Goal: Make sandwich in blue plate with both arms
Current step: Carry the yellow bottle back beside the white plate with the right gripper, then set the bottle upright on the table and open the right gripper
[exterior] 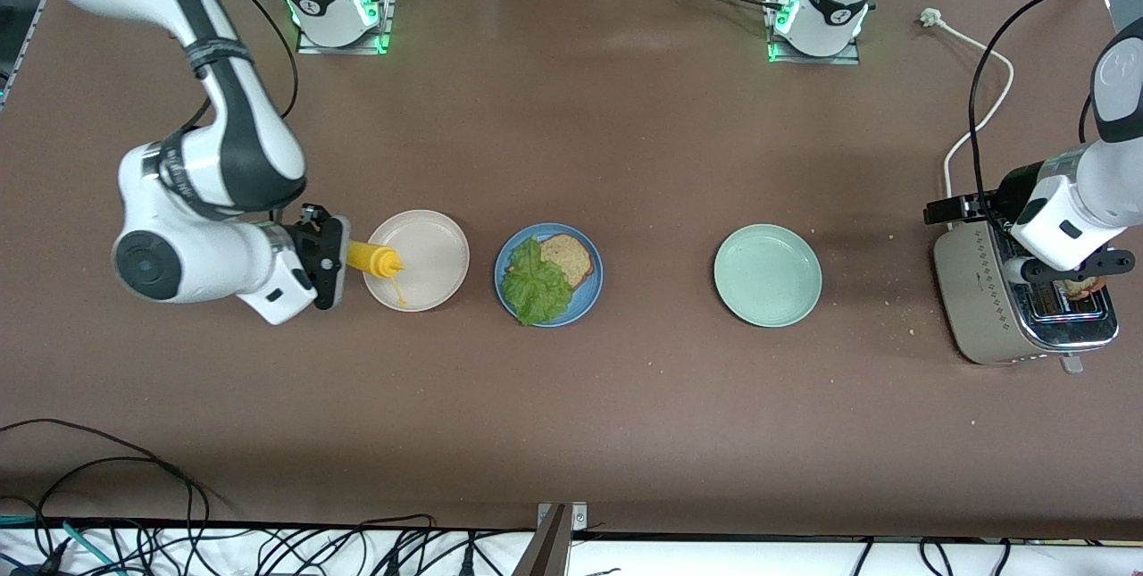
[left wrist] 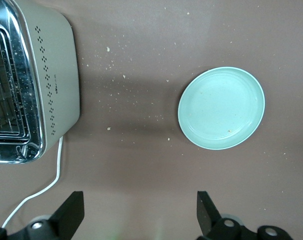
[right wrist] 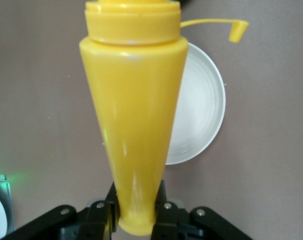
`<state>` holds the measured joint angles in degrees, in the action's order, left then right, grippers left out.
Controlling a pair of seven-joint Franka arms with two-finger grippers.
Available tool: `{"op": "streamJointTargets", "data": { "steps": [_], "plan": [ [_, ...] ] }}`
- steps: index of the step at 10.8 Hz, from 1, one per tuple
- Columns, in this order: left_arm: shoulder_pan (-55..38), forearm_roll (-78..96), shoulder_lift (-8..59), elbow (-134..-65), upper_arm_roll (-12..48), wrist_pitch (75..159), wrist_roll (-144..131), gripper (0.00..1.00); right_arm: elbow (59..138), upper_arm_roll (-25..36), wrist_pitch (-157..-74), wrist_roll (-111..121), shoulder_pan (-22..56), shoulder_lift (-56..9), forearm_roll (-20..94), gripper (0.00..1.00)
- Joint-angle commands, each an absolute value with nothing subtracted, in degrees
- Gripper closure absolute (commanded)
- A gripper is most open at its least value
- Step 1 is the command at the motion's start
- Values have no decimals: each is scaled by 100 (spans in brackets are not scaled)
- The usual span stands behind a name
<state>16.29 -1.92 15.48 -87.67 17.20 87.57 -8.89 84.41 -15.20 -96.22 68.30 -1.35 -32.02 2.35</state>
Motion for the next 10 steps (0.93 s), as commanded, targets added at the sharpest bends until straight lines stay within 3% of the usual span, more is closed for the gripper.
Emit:
{"op": "streamJointTargets", "data": {
  "steps": [1, 10],
  "plan": [
    [1635, -343, 1503, -8789, 1740, 8736, -782, 1, 8534, -1661, -9686, 8309, -789, -3418, 1008, 100],
    [1643, -343, 1520, -8798, 1740, 8736, -782, 1, 8201, -1670, -9642, 11555, -1863, -4771, 2556, 100]
  ]
}}
